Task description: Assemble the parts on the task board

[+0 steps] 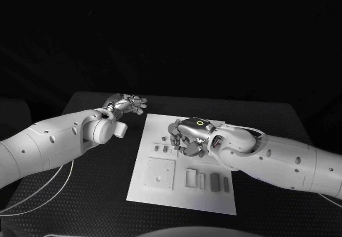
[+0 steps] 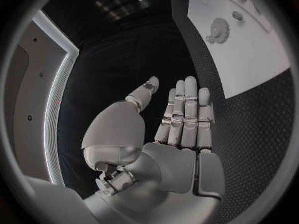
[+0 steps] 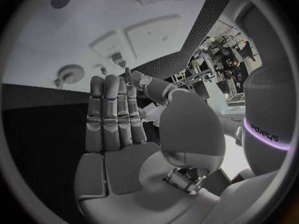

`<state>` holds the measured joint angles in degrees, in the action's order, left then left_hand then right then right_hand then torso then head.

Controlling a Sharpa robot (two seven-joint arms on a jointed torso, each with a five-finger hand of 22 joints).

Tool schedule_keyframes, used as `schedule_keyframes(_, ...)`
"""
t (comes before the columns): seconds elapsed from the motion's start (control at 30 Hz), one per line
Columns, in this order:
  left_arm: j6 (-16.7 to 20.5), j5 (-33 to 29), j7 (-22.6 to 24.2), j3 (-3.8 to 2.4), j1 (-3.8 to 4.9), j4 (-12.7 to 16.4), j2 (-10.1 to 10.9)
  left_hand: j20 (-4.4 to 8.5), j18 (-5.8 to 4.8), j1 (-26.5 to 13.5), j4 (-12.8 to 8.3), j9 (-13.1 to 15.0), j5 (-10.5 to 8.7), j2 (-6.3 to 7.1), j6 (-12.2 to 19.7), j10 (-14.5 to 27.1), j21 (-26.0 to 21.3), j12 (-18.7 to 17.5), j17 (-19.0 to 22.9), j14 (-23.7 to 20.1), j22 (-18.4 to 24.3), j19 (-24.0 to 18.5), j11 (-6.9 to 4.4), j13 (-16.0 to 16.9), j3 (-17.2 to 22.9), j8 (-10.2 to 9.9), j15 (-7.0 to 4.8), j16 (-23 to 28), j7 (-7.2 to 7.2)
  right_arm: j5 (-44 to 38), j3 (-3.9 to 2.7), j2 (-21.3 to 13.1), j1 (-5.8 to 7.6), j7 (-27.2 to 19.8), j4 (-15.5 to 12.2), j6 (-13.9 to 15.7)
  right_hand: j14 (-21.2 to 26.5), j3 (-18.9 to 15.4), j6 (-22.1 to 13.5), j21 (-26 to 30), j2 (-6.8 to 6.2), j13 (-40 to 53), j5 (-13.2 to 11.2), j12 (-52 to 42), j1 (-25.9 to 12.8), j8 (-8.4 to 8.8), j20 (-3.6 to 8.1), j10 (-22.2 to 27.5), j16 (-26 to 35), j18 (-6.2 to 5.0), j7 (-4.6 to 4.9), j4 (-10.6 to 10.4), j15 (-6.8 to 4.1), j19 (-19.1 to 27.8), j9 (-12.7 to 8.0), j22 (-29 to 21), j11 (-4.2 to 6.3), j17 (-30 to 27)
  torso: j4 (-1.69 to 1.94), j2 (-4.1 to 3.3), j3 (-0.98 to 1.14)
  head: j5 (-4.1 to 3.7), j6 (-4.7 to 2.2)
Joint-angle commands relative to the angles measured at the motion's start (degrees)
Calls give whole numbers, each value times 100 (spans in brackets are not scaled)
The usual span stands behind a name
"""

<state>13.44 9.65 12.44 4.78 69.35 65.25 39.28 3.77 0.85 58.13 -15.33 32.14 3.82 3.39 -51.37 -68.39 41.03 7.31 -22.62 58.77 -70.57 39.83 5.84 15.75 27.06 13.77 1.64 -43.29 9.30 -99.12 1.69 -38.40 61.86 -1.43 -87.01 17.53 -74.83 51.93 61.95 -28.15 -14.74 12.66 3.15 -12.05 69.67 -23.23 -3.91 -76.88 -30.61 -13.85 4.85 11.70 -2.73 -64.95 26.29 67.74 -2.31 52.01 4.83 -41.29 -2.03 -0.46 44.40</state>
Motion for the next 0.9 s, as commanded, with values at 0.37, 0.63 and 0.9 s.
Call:
schedule_keyframes(0.37,95,-33,40,-4,10,-84,-175,7,62,36,-26,-10,10,16,-7,-14,-42,-32,-17,8,-9,41,10,-11,-2,28,19,45,9,-599,194,406,-285,67,186,-91,0,-22,4,-42,70,22,15,27,12,33,21,-32,-21,-115,21,50,-31,-7,11,2,-6,12,13,-15,2,293,54)
schedule_keyframes(0.63,75,-33,36,-4,10,-86,-189,5,61,36,-24,-11,9,18,-7,-17,-46,-32,-22,4,-11,38,10,-12,-1,29,21,52,8,-721,226,500,-401,78,257,-130,0,-25,4,-43,77,26,17,31,10,35,20,-33,-22,-115,21,56,-31,-8,14,4,-6,14,9,-20,9,486,109)
schedule_keyframes(0.9,58,-33,32,-3,9,-96,-184,3,60,36,-21,-12,8,17,-6,-17,-50,-33,-26,3,-12,35,10,-14,1,30,23,58,8,-742,256,528,-468,58,299,-164,-1,-29,6,-44,83,32,21,36,4,37,20,-36,-23,-115,21,64,-31,-10,19,7,-6,17,-2,-22,11,527,172)
